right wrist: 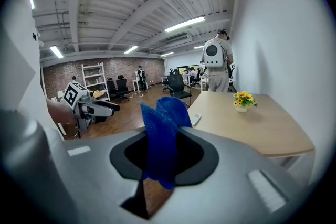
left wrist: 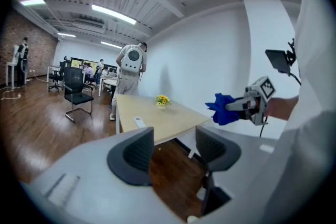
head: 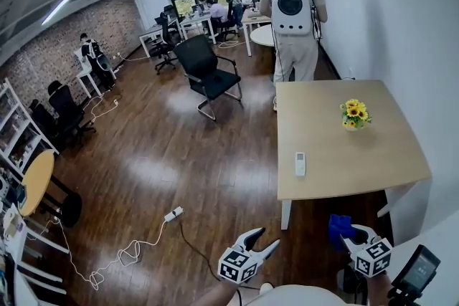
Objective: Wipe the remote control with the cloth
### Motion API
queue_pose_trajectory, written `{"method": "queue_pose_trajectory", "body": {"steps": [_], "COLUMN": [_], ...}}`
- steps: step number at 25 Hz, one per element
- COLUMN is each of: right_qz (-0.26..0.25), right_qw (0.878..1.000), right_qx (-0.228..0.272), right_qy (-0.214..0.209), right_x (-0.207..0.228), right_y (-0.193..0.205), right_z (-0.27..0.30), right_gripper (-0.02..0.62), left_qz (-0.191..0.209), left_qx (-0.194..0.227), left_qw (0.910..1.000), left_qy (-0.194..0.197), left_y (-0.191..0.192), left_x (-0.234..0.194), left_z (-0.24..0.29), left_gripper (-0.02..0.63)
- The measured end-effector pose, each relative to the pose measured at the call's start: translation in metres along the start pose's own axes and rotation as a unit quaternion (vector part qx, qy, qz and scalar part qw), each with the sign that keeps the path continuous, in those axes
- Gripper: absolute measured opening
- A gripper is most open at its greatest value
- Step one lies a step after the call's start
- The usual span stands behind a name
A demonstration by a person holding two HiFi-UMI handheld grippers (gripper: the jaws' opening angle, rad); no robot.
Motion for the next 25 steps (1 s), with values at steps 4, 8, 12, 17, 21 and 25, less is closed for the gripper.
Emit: {"method": "queue_pose_trajectory", "body": {"steps": [4,8,12,17,21,25], "right_qz": [0.0,0.003,0.005,0.001,-0.001,-0.003], "right_qw": [1.0,1.0,1.0,1.0,1.0,1.0], "right_qx": [0.0,0.001,0.007,0.013,0.015,0.017], "right_qy": [0.007,0.008,0.006,0.0,-0.008,-0.018], "right_x": [0.008,0.015,0.019,0.018,0.016,0.015], "right_y": [0.004,0.009,0.011,0.012,0.013,0.015], "right_z": [-0.02,-0.031,-0.038,-0.046,-0.048,-0.046], "right_gripper": [0.084,0.084,0.084,0.084,0.084,0.084], "left_qz": [0.005,0.01,0.033,0.058,0.063,0.08], "left_qx": [0.002,-0.008,-0.015,-0.007,-0.006,-0.014], "left_qw": [0.9999,0.9998,0.9993,0.9983,0.998,0.9965], "left_qy": [0.011,0.015,0.009,0.003,-0.007,-0.015], "left_y": [-0.009,-0.004,-0.002,-0.008,-0.009,-0.005], "left_x": [0.022,0.039,0.049,0.063,0.067,0.07], "left_z": [0.01,0.016,0.015,0.009,0.003,0.0], "left_gripper": [0.27,0.27,0.27,0.27,0.27,0.27]}}
Point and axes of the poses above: the fingertips, and each gripper's own axes: z forward along the fingers, x to its right, y out of its underside, the point moved 2 cm from there along -z, backward along the fingers, and after that the axes turned 4 degrees about x, right-handed, at the moved point
